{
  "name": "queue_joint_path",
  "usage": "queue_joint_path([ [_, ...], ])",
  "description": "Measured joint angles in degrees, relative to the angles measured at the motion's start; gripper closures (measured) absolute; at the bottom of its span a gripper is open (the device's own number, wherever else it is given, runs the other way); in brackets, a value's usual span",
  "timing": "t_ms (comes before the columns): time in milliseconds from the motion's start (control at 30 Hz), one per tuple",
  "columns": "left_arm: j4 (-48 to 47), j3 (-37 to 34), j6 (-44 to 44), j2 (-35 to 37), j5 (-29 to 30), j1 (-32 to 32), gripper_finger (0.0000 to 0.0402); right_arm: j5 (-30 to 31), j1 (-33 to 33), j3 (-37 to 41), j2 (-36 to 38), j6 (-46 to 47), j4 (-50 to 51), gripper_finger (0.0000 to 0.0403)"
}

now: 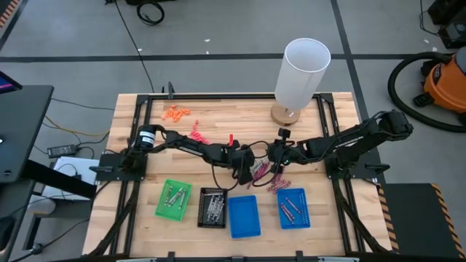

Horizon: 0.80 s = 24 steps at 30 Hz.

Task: Sort crayons
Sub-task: Put the white crayon into the green bin

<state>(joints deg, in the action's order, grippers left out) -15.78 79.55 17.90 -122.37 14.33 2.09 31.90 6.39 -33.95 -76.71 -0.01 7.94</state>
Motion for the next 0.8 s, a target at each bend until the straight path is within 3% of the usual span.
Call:
queue_joint_path([
  [133, -2.14, 0.02, -0.43, 0.05, -0.53, 0.0, 0.0272, -3.49, 0.02, 0.0, 0.0, -0.01, 0.05, 0.0298],
  [400, -6.73, 0.0, -5.05, 0.05, -0.14, 0.0, 0.0382, -3.49, 0.02, 0.0, 0.0, -0.02, 0.01, 0.0298],
  [667, -15.53, -0.46, -5.47, 3.74, 3.45, 0.15, 0.0388, -3.49, 0.33, 0.0, 0.0, 0.04, -0.09, 0.0298],
  [800, -24.88, -1.01, -3.66, 7.33, 5.81, 1.62, 0.0388, -3.49, 1.11, 0.0, 0.0, 0.04, -0.18, 0.0298],
])
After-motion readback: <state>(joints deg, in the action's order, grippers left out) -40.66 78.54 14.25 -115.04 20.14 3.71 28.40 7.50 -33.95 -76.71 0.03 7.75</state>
